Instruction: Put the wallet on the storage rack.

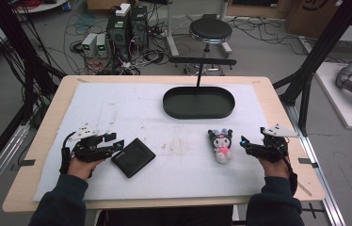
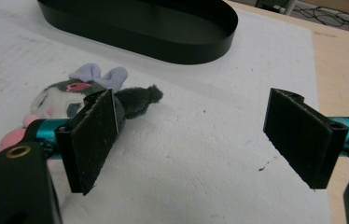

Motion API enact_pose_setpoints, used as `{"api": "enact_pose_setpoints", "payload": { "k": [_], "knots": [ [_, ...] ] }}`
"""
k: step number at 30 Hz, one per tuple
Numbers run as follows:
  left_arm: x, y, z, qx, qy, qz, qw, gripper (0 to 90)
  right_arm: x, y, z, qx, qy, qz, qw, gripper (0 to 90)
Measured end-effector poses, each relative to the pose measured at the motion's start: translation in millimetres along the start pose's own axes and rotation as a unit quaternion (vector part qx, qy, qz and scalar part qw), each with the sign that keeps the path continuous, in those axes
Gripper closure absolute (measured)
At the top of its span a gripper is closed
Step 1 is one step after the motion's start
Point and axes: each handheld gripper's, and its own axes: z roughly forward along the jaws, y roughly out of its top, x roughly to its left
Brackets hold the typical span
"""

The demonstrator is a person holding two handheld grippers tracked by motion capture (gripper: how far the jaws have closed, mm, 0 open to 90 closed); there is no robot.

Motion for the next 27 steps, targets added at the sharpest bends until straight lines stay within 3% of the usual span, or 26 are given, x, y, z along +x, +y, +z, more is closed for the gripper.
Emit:
{"api": "enact_pose_setpoints", "payload": {
  "k": [4, 6, 8, 10, 20, 23, 27],
  "knots": [
    [-0.5, -3.0, 7.6, 0.042, -0.003, -0.008, 0.9991, 42.9, -1.2, -1.5, -0.4, 0.002, -0.001, 0.000, 1.0000, 17.7],
    [-0.3, -5.5, 10.9, 0.071, -0.011, -0.009, 0.9974, 44.6, -1.3, -1.4, -0.3, 0.002, -0.002, 0.001, 1.0000, 17.7],
    [-0.6, -6.2, 11.8, 0.077, -0.011, -0.010, 0.9969, 48.7, -1.2, -1.0, -0.1, 0.002, -0.001, -0.002, 1.0000, 17.7],
    [-1.1, -9.6, 15.0, 0.107, -0.017, -0.004, 0.9941, 53.5, -0.6, -0.6, 0.6, 0.002, -0.001, -0.004, 1.0000, 17.7],
    [2.0, -10.3, 14.5, 0.105, -0.018, -0.027, 0.9939, 60.5, 1.6, 1.7, 3.8, 0.004, 0.001, -0.007, 1.0000, 17.7],
    [1.1, -9.7, 13.7, 0.103, -0.009, -0.024, 0.9944, 67.8, 2.4, 2.4, 5.0, 0.005, 0.003, -0.011, 0.9999, 17.7],
    [3.9, -7.6, 10.1, 0.096, -0.008, -0.042, 0.9944, 76.0, 2.3, 2.3, 5.7, 0.006, 0.003, -0.011, 0.9999, 17.7]
  ]
}}
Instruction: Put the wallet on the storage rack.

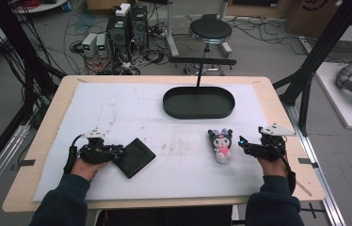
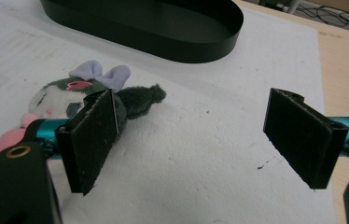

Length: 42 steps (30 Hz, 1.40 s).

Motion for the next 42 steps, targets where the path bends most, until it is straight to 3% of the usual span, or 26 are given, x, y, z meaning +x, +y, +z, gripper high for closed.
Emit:
{"api": "enact_pose_setpoints", "payload": {
  "k": [5, 8, 11, 16, 19, 24, 28, 30, 33, 37, 42],
  "knots": [
    [2.7, 0.6, -2.2, 0.000, -0.008, -0.024, 0.9997, 77.9, -0.5, -0.7, -0.2, 0.001, 0.000, 0.000, 1.0000, 17.7],
    [3.4, 2.2, -4.4, -0.014, -0.013, -0.034, 0.9992, 79.3, -0.5, -0.8, -0.5, 0.001, 0.000, -0.001, 1.0000, 17.7],
    [3.7, 5.2, -10.7, -0.042, 0.000, -0.034, 0.9986, 80.8, -0.1, -0.9, -1.1, 0.000, 0.000, 0.001, 1.0000, 17.7],
    [9.4, 8.3, -26.1, -0.086, 0.032, -0.045, 0.9948, 82.2, -1.2, -1.9, -2.2, 0.000, -0.001, 0.002, 1.0000, 17.7],
    [11.1, 13.4, -33.9, -0.105, 0.052, -0.037, 0.9924, 82.9, -2.2, -2.4, -2.8, -0.001, -0.002, 0.004, 1.0000, 17.7],
    [11.6, 28.0, -49.2, -0.140, 0.103, -0.011, 0.9848, 83.5, -3.7, -2.8, -3.9, -0.001, -0.004, 0.008, 1.0000, 17.7],
    [4.4, 37.0, -52.7, -0.149, 0.120, 0.014, 0.9815, 83.9, -4.6, -3.1, -4.7, -0.001, -0.005, 0.010, 0.9999, 17.7],
    [-1.9, 38.1, -52.1, -0.154, 0.116, 0.028, 0.9808, 84.6, -4.6, -3.4, -5.6, -0.002, -0.006, 0.009, 0.9999, 17.7],
    [-11.6, 38.0, -49.1, -0.146, 0.107, 0.047, 0.9823, 87.3, -5.0, -4.3, -7.0, -0.002, -0.006, 0.011, 0.9999, 17.7],
    [-13.3, 34.2, -48.8, -0.143, 0.094, 0.041, 0.9844, 87.0, -5.7, -5.1, -8.6, -0.003, -0.007, 0.012, 0.9999, 17.7],
    [-14.1, 32.0, -48.5, -0.135, 0.092, 0.041, 0.9857, 84.8, -5.0, -4.5, -8.6, -0.003, -0.007, 0.013, 0.9999, 17.7]
  ]
}}
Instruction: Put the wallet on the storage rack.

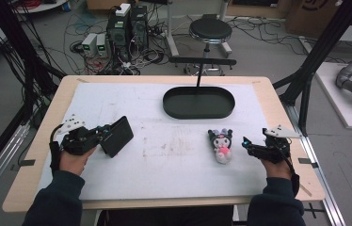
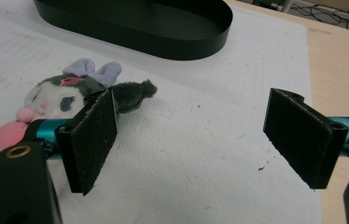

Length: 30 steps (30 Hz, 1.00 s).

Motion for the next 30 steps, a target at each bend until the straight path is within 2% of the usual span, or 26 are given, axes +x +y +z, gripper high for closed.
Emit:
{"api": "enact_pose_setpoints", "payload": {
  "k": [1, 2, 5, 7, 9, 10, 11, 13, 18, 22, 25, 30],
  "knots": [
    [-1.4, -0.3, 1.2, 0.003, -0.004, 0.002, 1.0000, 80.3, 0.3, 0.5, 0.9, 0.000, 0.000, -0.002, 1.0000, 17.7],
    [-3.2, -0.7, 2.9, 0.009, -0.006, 0.003, 0.9999, 80.3, 0.3, 0.5, 0.9, 0.000, 0.000, -0.002, 1.0000, 17.7],
    [-7.0, -0.2, 4.8, 0.011, -0.004, 0.016, 0.9998, 72.0, 0.8, 0.9, 2.1, 0.001, 0.001, -0.004, 1.0000, 17.7],
    [-10.4, 0.5, 6.7, 0.018, 0.015, 0.032, 0.9992, 69.6, 1.0, 0.9, 2.6, 0.001, 0.001, -0.003, 1.0000, 17.7],
    [-13.9, 1.2, 7.5, 0.026, 0.040, 0.050, 0.9976, 71.6, 1.0, 1.0, 2.7, 0.001, 0.001, -0.003, 1.0000, 17.7],
    [-15.5, 2.0, 7.5, 0.031, 0.050, 0.057, 0.9966, 79.1, 0.9, 1.0, 2.6, 0.001, 0.001, -0.004, 1.0000, 17.7],
    [-16.6, 3.0, 8.2, 0.034, 0.054, 0.061, 0.9961, 84.3, 0.9, 1.0, 2.4, 0.001, 0.001, -0.004, 1.0000, 17.7],
    [-18.6, 4.2, 9.9, 0.036, 0.058, 0.067, 0.9954, 85.2, 0.7, 0.9, 1.9, 0.000, 0.001, -0.003, 1.0000, 17.7],
    [-18.4, 8.7, 10.6, 0.027, 0.084, 0.065, 0.9940, 85.7, -0.6, 0.0, 0.7, 0.000, 0.000, 0.001, 1.0000, 17.7],
    [-12.0, 17.4, 10.5, 0.015, 0.107, 0.071, 0.9916, 85.7, -1.6, -0.6, 0.0, -0.001, 0.000, 0.001, 1.0000, 17.7],
    [-6.3, 23.6, 11.5, 0.015, 0.115, 0.071, 0.9907, 85.7, -1.6, -0.5, 0.1, -0.001, -0.001, 0.002, 1.0000, 17.7],
    [-5.3, 20.2, 15.6, 0.023, 0.099, 0.050, 0.9936, 85.7, -0.9, -0.4, 0.1, 0.001, 0.000, 0.000, 1.0000, 17.7]
  ]
}}
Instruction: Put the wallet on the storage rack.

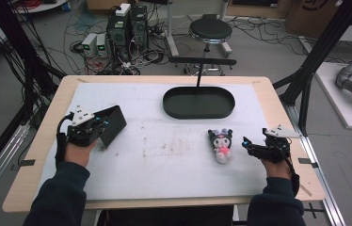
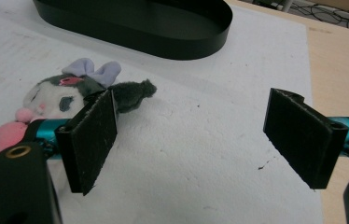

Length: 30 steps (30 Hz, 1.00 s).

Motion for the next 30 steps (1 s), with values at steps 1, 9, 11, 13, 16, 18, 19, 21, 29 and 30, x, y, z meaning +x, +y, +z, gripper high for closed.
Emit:
{"api": "enact_pose_setpoints", "payload": {
  "k": [1, 9, 11, 13, 16, 18, 19, 21, 29, 30],
  "knots": [
    [-1.1, -1.5, 0.6, 0.000, -0.002, -0.005, 1.0000, 85.7, 0.0, 0.0, 0.0, -0.001, 0.000, 0.000, 1.0000, 17.7],
    [-13.5, -10.9, 0.7, 0.006, -0.043, -0.034, 0.9985, 85.7, -0.4, -0.1, -0.7, -0.002, 0.000, 0.003, 1.0000, 17.7],
    [-15.6, -11.2, 0.1, 0.005, -0.052, -0.039, 0.9979, 85.7, -0.2, -0.1, -0.6, -0.002, 0.001, 0.003, 1.0000, 17.7],
    [-17.9, -10.6, 0.0, 0.005, -0.058, -0.042, 0.9974, 85.7, -0.2, 0.1, -0.3, -0.002, 0.001, 0.003, 1.0000, 17.7],
    [-21.2, -9.7, 1.4, 0.007, -0.071, -0.046, 0.9964, 85.6, 0.1, 0.3, 0.4, -0.001, 0.002, 0.000, 1.0000, 17.7],
    [-23.6, -9.4, 2.8, 0.007, -0.072, -0.043, 0.9965, 85.6, 0.4, 0.5, 0.8, -0.001, 0.002, 0.001, 1.0000, 17.7],
    [-24.3, -9.3, 3.2, 0.006, -0.071, -0.040, 0.9967, 85.6, 0.4, 0.5, 0.9, 0.000, 0.002, 0.001, 1.0000, 17.7],
    [-24.7, -9.6, 3.8, 0.006, -0.075, -0.035, 0.9965, 85.2, 0.4, 0.4, 1.1, -0.001, 0.002, 0.001, 1.0000, 17.7],
    [-21.3, -2.2, -3.0, -0.076, -0.059, 0.025, 0.9951, 39.0, -0.8, -0.7, 0.6, 0.000, 0.002, 0.003, 1.0000, 17.7],
    [-19.7, -0.4, -3.1, -0.079, -0.049, 0.030, 0.9952, 32.6, -0.6, -0.7, 0.6, 0.000, 0.003, 0.003, 1.0000, 17.7]
  ]
}}
